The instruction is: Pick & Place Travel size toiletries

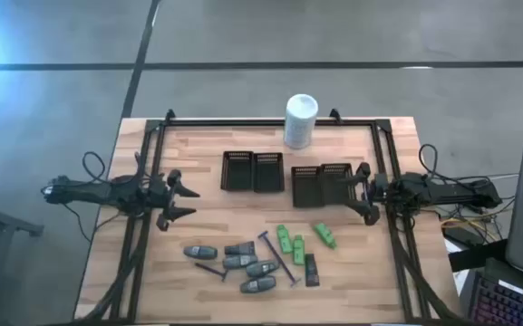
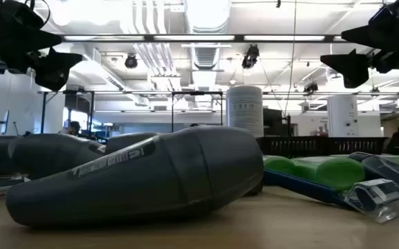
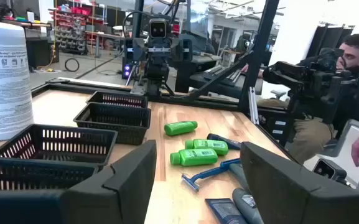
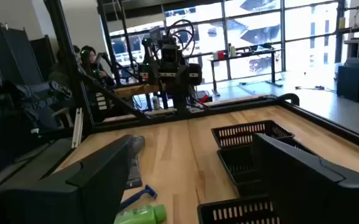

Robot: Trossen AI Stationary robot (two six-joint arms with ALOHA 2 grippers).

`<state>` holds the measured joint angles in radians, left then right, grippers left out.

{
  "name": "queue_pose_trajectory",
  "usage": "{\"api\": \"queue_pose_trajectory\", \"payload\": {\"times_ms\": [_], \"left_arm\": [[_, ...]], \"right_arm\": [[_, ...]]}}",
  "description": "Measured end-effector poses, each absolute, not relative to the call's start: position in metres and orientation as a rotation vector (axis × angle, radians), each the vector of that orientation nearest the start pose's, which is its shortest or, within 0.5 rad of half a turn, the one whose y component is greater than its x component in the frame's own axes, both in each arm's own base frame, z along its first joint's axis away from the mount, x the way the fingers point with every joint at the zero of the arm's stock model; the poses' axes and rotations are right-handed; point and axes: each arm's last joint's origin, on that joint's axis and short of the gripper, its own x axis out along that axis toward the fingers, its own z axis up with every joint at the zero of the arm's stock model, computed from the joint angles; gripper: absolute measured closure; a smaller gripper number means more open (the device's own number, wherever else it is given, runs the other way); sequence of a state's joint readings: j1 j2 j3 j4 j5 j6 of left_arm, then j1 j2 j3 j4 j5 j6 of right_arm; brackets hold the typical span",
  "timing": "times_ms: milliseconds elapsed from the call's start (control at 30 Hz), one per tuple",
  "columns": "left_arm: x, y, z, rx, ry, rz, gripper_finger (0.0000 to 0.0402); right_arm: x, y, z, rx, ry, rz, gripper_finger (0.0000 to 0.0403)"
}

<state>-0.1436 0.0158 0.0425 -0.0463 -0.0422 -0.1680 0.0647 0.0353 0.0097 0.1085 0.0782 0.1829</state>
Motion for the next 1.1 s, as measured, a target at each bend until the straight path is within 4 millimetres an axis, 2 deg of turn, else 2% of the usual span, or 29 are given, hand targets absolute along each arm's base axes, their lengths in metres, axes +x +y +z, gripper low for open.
{"api": "queue_pose_trajectory", "payload": {"times_ms": [833, 1100], "left_arm": [[0.095, -0.013, 0.172, -0.166, 0.028, -0.1, 0.0163], [0.095, -0.013, 0.172, -0.166, 0.028, -0.1, 0.0163]], "right_arm": [[0.099, 0.004, 0.175, 0.189, -0.085, -0.006, 0.0154], [0.096, 0.004, 0.19, 0.253, -0.245, 0.012, 0.0173]]}}
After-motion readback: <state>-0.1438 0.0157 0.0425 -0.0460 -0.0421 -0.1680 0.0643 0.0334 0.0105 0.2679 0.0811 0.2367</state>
